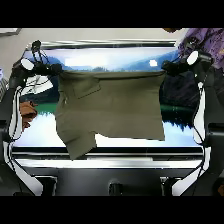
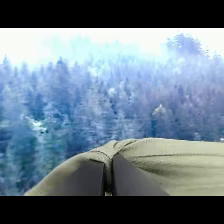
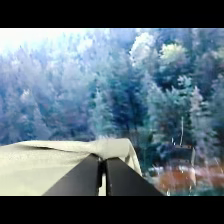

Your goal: Fold the clothes and pants, and hang the long-sleeved shirts on hangers.

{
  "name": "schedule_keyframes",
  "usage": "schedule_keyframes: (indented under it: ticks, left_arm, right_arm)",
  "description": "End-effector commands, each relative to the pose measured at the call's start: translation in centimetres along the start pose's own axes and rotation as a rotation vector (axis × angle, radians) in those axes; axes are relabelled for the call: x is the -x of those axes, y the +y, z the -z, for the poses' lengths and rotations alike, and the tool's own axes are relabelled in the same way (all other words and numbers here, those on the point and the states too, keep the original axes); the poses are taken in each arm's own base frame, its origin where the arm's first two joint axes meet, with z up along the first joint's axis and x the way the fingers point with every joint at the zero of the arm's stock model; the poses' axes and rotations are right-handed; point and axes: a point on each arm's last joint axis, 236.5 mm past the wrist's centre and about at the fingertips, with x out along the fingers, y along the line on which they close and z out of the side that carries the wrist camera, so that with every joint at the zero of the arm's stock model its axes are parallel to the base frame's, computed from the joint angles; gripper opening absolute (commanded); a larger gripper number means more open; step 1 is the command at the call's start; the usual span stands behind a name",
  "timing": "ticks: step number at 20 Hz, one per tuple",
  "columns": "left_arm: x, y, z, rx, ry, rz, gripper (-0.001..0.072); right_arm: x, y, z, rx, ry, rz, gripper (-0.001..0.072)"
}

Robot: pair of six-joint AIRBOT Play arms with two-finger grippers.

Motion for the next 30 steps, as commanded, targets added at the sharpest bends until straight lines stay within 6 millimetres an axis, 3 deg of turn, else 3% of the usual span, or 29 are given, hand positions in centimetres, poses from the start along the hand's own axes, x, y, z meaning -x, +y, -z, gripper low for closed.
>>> schedule_keyframes:
  ticks: [1, 8, 14, 18, 23, 24, 25, 27, 28, 30]
  left_arm:
    - [0.4, -0.8, 2.4, 0.009, 0.107, 0.038, 0.0016]
    - [3.4, 0.3, 10.1, 0.038, 0.453, 0.07, 0.0016]
    - [5.1, 0.9, 13.3, 0.043, 0.604, 0.066, 0.0016]
    - [4.8, 1.2, 15.4, 0.064, 0.663, 0.071, 0.0016]
    - [4.3, 1.3, 16.0, 0.07, 0.678, 0.072, 0.0019]
    - [4.2, 1.4, 15.9, 0.071, 0.674, 0.071, 0.0058]
    - [4.0, 1.4, 15.8, 0.071, 0.667, 0.069, 0.0166]
    - [4.1, 1.5, 15.5, 0.102, 0.655, 0.056, 0.0572]
    - [4.4, 1.8, 15.1, 0.126, 0.65, 0.037, 0.0624]
    - [6.3, 2.8, 13.9, 0.149, 0.63, -0.01, 0.0623]
  right_arm:
    - [0.1, -0.9, 2.1, 0.011, 0.09, 0.036, 0.0028]
    - [-0.2, -3.7, 12.5, 0.019, 0.52, 0.122, 0.0028]
    - [-0.2, -4.5, 14.6, 0.015, 0.612, 0.147, 0.0028]
    - [-0.6, -4.6, 17.8, -0.004, 0.751, 0.136, 0.0029]
    - [-1.3, -4.5, 21.0, -0.032, 0.85, 0.115, 0.0033]
    - [-1.4, -4.7, 21.4, -0.033, 0.86, 0.119, 0.0084]
    - [-1.4, -4.8, 21.5, -0.029, 0.863, 0.121, 0.0196]
    - [-1.0, -4.8, 21.4, 0.009, 0.866, 0.11, 0.0444]
    - [-0.5, -5.1, 20.8, 0.014, 0.852, 0.112, 0.052]
    - [1.4, -5.8, 18.7, 0.003, 0.786, 0.101, 0.0554]
